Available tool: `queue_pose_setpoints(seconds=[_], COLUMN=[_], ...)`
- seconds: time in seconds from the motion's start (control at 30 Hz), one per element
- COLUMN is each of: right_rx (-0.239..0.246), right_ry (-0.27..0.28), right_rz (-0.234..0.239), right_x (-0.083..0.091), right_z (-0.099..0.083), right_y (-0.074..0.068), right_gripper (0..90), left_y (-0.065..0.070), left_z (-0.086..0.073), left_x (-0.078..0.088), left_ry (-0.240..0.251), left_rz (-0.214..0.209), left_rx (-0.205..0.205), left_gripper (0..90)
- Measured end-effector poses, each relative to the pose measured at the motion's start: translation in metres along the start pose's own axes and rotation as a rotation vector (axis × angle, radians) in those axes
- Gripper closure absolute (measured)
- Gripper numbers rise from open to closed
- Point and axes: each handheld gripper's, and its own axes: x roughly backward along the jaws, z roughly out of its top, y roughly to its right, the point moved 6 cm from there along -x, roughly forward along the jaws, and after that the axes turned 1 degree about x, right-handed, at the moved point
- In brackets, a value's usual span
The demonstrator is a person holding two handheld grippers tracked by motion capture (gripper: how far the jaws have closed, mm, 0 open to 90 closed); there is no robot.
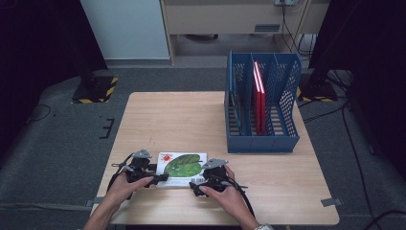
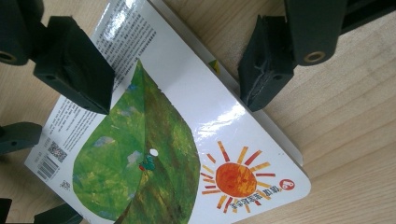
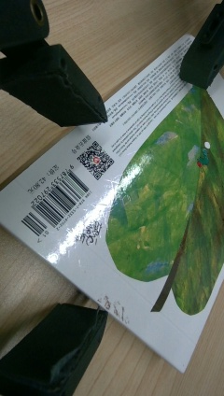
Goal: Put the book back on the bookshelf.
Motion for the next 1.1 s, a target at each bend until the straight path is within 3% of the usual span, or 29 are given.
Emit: queue_pose_setpoints(seconds=[0.3,0.4,0.43,0.6,0.8,0.9,1.1], right_rx=[-0.020,-0.035,-0.036,-0.034,-0.014,-0.016,-0.054], right_ry=[0.006,0.006,0.004,0.003,-0.001,0.006,0.002], right_rz=[0.012,0.022,0.027,0.025,0.018,0.021,0.037], right_x=[0.001,0.001,0.001,0.001,0.001,0.003,0.002], right_z=[0.001,0.001,0.001,0.001,0.001,0.003,0.002], right_y=[0.001,0.001,0.000,0.000,0.000,0.001,0.008], right_gripper=[6.6,5.4,4.8,5.1,5.3,6.4,3.9], left_y=[0.000,0.007,0.009,0.008,0.010,0.009,0.013], left_z=[0.003,0.008,0.009,0.009,0.008,0.006,0.006], left_x=[-0.001,0.002,0.002,0.001,0.000,-0.001,-0.001], left_ry=[0.006,0.040,0.044,0.042,0.016,0.011,0.016], left_rz=[-0.018,-0.081,-0.085,-0.089,-0.051,-0.059,-0.053], left_rx=[-0.011,-0.001,-0.008,-0.009,-0.034,-0.034,-0.076], left_gripper=[22.2,26.7,27.3,27.0,27.3,28.5,31.5])
